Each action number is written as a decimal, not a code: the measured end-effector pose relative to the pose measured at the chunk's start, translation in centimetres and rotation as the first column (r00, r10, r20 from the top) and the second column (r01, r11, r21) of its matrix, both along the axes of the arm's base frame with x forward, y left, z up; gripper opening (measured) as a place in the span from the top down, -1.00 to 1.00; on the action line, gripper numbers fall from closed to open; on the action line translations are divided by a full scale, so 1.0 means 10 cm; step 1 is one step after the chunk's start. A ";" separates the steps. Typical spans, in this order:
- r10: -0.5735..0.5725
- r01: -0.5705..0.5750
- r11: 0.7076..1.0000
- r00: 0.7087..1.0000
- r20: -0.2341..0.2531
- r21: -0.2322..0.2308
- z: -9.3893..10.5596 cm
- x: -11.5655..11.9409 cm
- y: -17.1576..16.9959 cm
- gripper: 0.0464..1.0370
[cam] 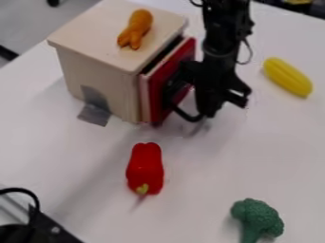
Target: Open the drawer
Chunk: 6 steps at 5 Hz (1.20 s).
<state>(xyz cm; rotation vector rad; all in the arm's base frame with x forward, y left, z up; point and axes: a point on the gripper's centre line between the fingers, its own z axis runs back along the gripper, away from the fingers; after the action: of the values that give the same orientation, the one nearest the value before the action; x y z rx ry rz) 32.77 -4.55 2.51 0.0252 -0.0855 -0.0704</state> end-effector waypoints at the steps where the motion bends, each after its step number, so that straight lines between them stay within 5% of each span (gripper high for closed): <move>1: -0.007 0.007 1.000 1.000 -0.010 -0.007 -0.03 0.01 -0.25 0.86; 4: -0.023 0.023 1.000 1.000 -0.009 -0.005 -0.02 -0.05 -0.50 0.81; 5: -0.008 0.008 1.000 1.000 -0.003 -0.001 0.06 -0.07 -0.49 0.39; 6: 0.039 -0.039 0.999 0.999 0.011 -0.012 0.29 -0.10 -0.45 -0.24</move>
<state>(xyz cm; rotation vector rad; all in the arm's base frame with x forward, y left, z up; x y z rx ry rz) 31.80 -9.01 5.37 0.0158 -0.0962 -0.0309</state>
